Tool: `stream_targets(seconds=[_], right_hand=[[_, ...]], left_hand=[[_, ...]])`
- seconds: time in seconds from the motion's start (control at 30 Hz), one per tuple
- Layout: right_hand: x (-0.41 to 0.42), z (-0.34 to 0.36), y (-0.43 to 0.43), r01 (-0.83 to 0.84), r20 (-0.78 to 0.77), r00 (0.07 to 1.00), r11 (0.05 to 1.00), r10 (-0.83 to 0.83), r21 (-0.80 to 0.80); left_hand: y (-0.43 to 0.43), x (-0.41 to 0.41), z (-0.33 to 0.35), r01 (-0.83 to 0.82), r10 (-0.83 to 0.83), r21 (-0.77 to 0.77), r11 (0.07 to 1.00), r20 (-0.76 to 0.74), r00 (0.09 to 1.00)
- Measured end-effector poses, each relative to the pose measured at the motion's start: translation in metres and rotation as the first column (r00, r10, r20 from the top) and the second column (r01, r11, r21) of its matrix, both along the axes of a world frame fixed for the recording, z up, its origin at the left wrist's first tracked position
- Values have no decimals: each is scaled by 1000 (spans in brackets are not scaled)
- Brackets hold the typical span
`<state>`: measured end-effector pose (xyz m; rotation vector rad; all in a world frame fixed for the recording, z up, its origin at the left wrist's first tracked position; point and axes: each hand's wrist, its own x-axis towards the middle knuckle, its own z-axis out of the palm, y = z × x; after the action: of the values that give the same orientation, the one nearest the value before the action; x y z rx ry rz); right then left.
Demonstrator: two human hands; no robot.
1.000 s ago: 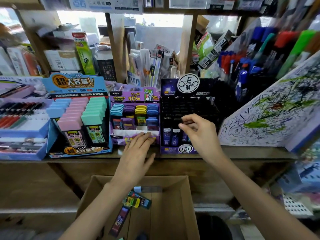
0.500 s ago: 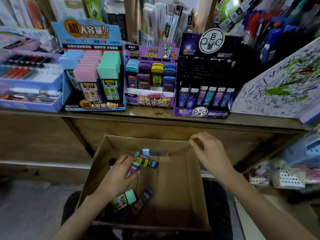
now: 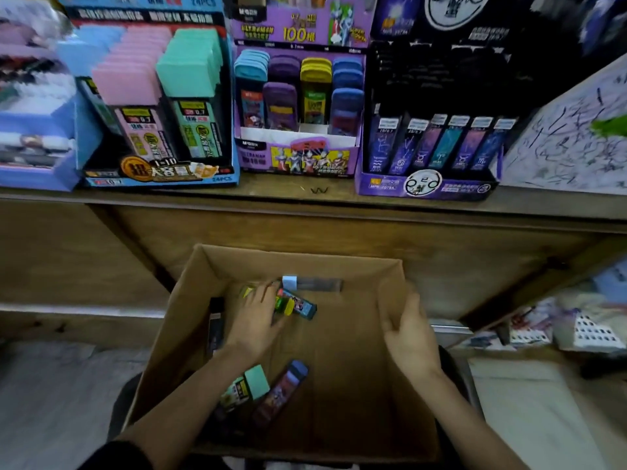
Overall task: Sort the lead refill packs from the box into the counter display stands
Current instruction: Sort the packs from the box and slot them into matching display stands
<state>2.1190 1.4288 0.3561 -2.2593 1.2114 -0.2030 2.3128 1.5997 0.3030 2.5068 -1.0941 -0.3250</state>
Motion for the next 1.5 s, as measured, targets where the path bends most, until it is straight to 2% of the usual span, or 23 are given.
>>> stream_targets(seconds=[0.13, 0.3, 0.6, 0.83, 0.93, 1.0, 1.1, 1.17, 1.27, 1.4, 1.5], right_hand=[[0, -4, -1, 1, 13, 1000, 1000, -1, -6], [0, -4, -1, 11, -7, 1000, 1000, -11, -18], [-1, -5, -1, -20, -1, 1000, 999, 20, -37], [-3, -3, 1, -24, -10, 1000, 998, 23, -64], [-4, -1, 2, -15, -15, 1000, 999, 15, -49], [-5, 1, 6, -42, -53, 998, 988, 34, -150], [2, 3, 19, -242, -62, 969, 878, 238, -414], [18, 2, 28, -443, -74, 892, 832, 445, -335], [55, -11, 38, -681, -148, 725, 732, 673, -3], [98, -32, 41, -762, -315, 537, 610, 782, 217], [113, -41, 38, -735, -375, 520, 626, 768, 263]], left_hand=[[-38, 3, -5, 176, -186, 69, 982, 185, 965], [-55, 3, -14, 137, -171, 150, 979, 241, 955], [-15, -7, -47, 127, -170, 390, 912, 79, 982], [17, -30, -38, 267, -243, 439, 858, -111, 964], [32, -32, -21, 342, -264, 384, 858, -243, 934], [44, -29, -11, 343, -259, 299, 890, -287, 922], [62, -15, -1, 275, -222, 214, 937, -241, 945], [71, -1, 2, 223, -177, 226, 948, -208, 962], [81, 11, 1, 214, -139, 271, 939, -271, 953], [80, 9, -4, 191, -125, 280, 941, -238, 963], [73, 8, -8, 187, -119, 330, 925, -217, 969]])
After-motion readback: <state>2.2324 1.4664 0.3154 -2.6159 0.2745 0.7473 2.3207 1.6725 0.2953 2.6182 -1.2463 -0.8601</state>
